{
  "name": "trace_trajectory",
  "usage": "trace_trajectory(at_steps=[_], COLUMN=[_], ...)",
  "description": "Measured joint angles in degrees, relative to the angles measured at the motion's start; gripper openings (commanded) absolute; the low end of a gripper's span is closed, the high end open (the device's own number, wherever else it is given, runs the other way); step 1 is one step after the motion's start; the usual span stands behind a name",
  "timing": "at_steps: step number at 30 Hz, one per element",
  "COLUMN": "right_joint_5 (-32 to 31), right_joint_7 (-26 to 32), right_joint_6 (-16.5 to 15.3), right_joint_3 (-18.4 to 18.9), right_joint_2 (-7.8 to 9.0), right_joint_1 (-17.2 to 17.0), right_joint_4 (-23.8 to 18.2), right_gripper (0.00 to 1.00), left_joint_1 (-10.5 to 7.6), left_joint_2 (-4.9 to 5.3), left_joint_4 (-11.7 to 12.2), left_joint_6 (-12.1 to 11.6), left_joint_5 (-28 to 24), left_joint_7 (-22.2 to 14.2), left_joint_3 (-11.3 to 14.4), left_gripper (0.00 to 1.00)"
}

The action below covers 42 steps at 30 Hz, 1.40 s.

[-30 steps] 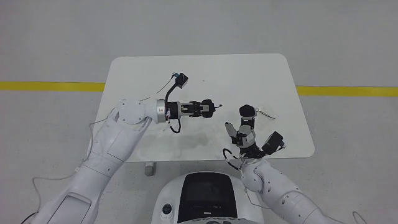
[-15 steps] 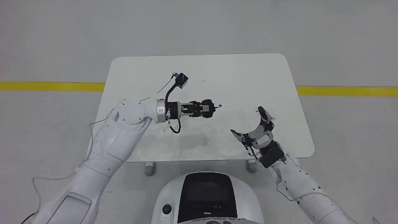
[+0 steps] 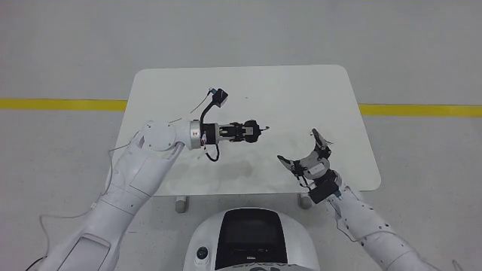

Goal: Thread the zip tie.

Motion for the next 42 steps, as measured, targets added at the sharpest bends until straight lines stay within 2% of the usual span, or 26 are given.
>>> trace_trajectory(at_steps=[4,5,7,11,13,14,16,21,24,31,35,42], right_joint_5=[0.0,0.0,0.0,0.0,0.0,0.0,0.0,0.0,0.0,0.0,0.0,0.0], right_joint_7=[-2.5,-3.3,-3.9,-5.4,-5.7,-5.7,-5.6,-4.8,-3.0,-1.6,-1.8,-1.7], right_joint_6=[7.5,10.4,12.2,11.1,11.1,11.1,11.1,11.1,11.1,11.1,11.1,11.1], right_joint_3=[-3.4,-5.0,-6.8,-10.6,-12.1,-12.1,-11.9,-11.9,-12.3,-13.0,-13.3,-13.2], right_joint_2=[1.77,2.54,3.74,6.53,7.0,7.01,6.97,6.91,6.74,5.98,5.92,6.01], right_joint_1=[2.4,3.6,5.6,10.2,11.1,11.1,11.0,11.0,11.4,13.3,13.8,13.7], right_joint_4=[1.9,2.9,4.2,6.3,6.4,6.4,6.4,6.0,5.4,5.7,5.9,4.7], right_gripper=[1.0,1.0,1.0,1.0,1.0,1.0,1.0,1.0,1.0,1.0,1.0,1.0], left_joint_1=[2.07,2.8,3.88,5.48,5.03,4.79,4.76,5.09,5.49,3.84,2.85,3.6], left_joint_2=[0.36,0.47,0.6,0.67,0.8,0.86,0.87,0.82,0.46,-0.8,-1.05,-1.15], left_joint_4=[-1.3,-1.9,-2.8,-3.4,-3.6,-3.7,-3.8,-3.9,-4.1,-1.5,-0.4,-1.0], left_joint_6=[5.1,6.0,6.6,7.4,6.6,5.9,5.9,6.5,7.4,7.6,7.5,7.9], left_joint_5=[-6.1,-7.7,-10.4,-16.4,-15.4,-12.7,-9.7,-9.4,-13.7,-23.7,-23.0,-24.2], left_joint_7=[0.6,0.4,-0.1,-1.8,-0.2,0.9,0.8,1.1,0.3,-1.7,-0.9,0.5], left_joint_3=[-1.2,-1.5,-2.0,-1.9,-1.4,-1.3,-1.2,-0.9,0.5,3.9,4.8,5.2], left_gripper=[0.0,0.0,0.0,0.0,0.0,0.0,0.0,0.0,0.0,0.0,0.0,0.0])
